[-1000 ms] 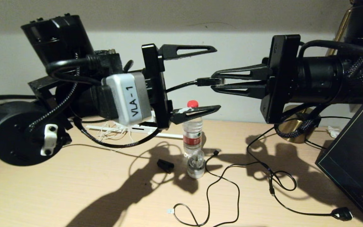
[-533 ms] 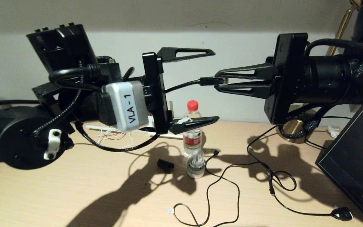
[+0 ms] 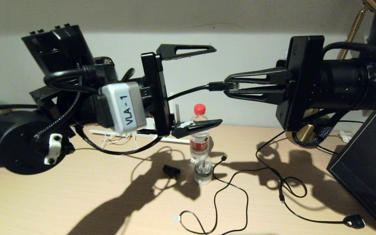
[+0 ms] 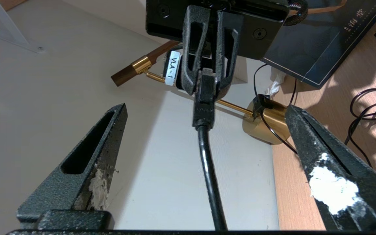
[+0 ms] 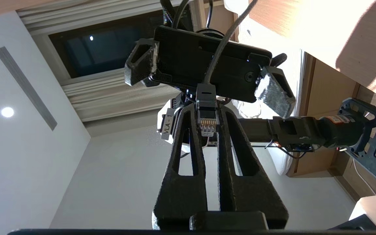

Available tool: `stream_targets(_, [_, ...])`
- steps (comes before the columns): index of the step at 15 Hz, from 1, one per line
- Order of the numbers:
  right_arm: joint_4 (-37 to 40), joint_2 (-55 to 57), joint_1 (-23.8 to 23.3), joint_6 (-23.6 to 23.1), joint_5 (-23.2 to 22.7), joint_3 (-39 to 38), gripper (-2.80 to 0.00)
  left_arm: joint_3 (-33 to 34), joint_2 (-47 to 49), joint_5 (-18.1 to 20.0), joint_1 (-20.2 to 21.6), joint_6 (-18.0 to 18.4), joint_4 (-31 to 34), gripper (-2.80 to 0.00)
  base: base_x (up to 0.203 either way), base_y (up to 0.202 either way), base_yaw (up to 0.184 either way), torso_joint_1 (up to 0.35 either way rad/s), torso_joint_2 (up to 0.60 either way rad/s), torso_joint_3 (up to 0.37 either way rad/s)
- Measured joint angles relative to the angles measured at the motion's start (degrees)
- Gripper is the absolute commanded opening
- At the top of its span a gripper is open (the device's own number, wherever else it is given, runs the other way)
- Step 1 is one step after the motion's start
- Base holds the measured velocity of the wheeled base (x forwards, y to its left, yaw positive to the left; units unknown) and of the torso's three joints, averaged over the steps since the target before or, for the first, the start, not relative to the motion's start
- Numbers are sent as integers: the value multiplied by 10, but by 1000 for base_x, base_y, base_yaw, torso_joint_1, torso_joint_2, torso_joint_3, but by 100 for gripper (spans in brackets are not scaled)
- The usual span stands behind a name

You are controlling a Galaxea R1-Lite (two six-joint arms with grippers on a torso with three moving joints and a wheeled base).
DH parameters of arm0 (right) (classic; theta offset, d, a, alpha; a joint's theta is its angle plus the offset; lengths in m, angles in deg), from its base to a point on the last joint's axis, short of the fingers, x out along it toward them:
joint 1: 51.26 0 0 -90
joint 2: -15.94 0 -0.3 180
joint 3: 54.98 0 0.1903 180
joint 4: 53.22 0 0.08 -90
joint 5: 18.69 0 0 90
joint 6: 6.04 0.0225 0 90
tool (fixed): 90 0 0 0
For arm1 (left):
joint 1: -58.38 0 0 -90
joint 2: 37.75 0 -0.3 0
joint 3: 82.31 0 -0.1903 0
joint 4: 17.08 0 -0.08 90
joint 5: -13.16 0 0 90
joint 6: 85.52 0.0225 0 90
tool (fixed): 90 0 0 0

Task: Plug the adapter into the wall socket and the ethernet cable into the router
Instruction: Hand it to the other hand

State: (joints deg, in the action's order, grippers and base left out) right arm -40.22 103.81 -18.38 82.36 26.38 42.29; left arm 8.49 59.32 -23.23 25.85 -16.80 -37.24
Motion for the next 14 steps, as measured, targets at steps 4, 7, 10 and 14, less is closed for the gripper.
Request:
stream_targets(4, [0, 0, -1, -1, 0, 0, -280, 23, -2, -1, 0, -22, -33, 0, 0, 0, 0, 0, 0, 0])
stream_targets(7, [0, 1, -1, -1, 1, 0, -280, 20, -1, -2, 0, -23, -34, 0, 0, 0, 0, 0, 0, 0])
stream_targets(10, [0, 2, 0, -2, 1, 0, -280, 13, 0, -2, 0, -24, -34, 0, 0, 0, 0, 0, 0, 0])
stream_targets(14, [0, 2, 0, -2, 1, 0, -280, 11, 1, -2, 0, -23, -34, -280, 0, 0, 0, 0, 0, 0])
